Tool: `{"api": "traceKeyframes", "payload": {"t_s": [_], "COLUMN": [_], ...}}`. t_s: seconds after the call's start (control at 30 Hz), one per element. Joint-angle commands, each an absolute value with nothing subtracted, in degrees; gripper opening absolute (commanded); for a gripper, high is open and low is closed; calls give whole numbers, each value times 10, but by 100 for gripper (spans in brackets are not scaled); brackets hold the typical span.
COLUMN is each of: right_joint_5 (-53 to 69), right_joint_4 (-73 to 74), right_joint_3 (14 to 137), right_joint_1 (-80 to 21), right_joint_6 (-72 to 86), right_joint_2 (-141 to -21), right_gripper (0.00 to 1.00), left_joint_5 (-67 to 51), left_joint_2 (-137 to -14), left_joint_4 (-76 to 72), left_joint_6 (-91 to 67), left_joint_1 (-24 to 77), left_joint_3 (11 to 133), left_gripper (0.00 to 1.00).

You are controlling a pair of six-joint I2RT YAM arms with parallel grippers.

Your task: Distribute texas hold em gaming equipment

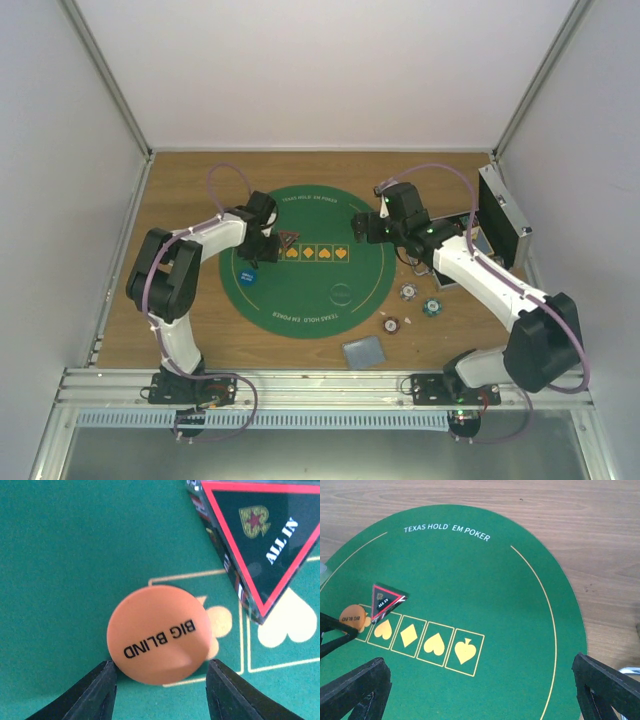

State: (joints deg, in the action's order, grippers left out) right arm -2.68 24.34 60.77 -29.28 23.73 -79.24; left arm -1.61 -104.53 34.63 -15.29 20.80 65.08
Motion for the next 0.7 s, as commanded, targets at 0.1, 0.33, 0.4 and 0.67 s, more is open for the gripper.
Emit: {"api": "traceKeyframes", "payload": {"t_s": [0.1, 0.33, 0.4, 0.67], "right_joint_5": [-35, -43, -46, -57], "right_joint_4": [232, 231, 229, 232], "right_joint_3": [623, 624, 624, 628], "right_joint_1": [-290, -290, -289, -289], "right_joint_6": [225, 222, 220, 217], "right_joint_2": [-798, -798, -797, -796], "right_gripper": [100, 100, 100, 100], "left_joint_5": [24, 72, 83, 76], "left_joint_2": [-1086, -1099, -1105, -1137], "left_joint_4": [346, 339, 334, 321], "left_joint_6": [-137, -138, -138, -128], "left_joint_1": [205, 206, 206, 191], "left_joint_3": [680, 677, 677, 716], "left_gripper": [50, 48, 47, 46]}}
